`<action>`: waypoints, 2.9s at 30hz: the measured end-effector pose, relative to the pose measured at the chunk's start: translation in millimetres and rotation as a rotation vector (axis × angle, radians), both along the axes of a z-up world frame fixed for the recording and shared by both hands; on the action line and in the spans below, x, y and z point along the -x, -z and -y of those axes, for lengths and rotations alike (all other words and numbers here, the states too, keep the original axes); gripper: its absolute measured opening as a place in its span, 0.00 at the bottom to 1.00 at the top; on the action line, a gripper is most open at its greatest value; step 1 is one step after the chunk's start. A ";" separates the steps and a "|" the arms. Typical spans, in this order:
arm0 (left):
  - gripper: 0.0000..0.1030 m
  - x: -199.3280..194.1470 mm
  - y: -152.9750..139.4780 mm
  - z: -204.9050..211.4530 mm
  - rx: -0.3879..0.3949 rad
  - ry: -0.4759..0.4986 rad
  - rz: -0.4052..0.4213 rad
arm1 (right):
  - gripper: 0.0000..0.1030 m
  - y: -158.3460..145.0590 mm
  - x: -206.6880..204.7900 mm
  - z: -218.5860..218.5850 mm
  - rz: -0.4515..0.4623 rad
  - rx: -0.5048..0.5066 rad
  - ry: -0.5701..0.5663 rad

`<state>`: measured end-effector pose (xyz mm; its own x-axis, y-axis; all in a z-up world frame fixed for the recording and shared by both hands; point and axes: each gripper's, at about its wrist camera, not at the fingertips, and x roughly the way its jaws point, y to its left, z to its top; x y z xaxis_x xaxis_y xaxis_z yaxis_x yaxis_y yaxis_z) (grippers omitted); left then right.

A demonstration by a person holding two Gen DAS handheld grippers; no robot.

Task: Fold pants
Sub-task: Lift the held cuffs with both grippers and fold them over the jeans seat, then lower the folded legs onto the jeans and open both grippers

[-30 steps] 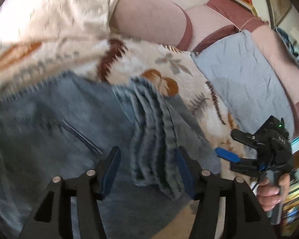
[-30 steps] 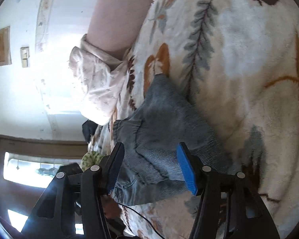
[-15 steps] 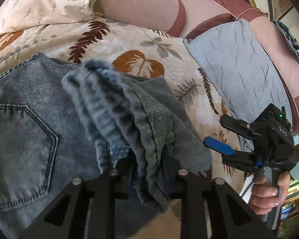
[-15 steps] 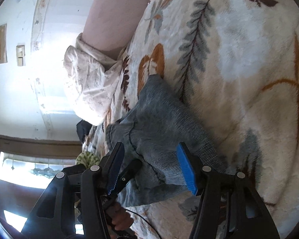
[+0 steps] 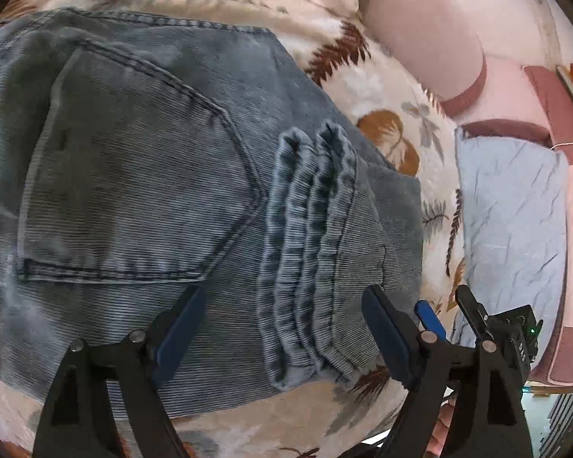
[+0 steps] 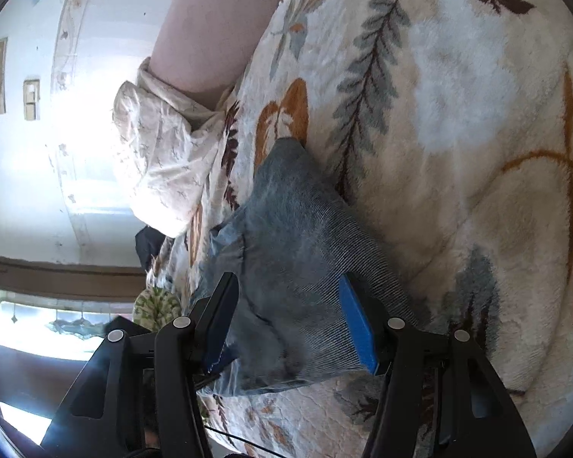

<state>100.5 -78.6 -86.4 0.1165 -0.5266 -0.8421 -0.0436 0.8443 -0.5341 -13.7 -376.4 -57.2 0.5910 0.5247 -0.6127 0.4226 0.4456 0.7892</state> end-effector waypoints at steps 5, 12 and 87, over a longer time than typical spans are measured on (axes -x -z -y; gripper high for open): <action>0.83 0.4 -37.4 11.0 -0.120 0.020 0.202 | 0.53 -8.7 -3.7 -8.5 0.063 -0.009 -0.039; 0.83 -47.7 -18.0 44.4 -0.191 -0.002 0.205 | 0.53 3.9 -11.5 -29.8 -0.019 0.022 -0.157; 0.73 60.8 -4.1 -156.0 -0.612 -0.042 0.519 | 0.40 1.0 -26.4 -157.5 -0.091 0.849 -0.369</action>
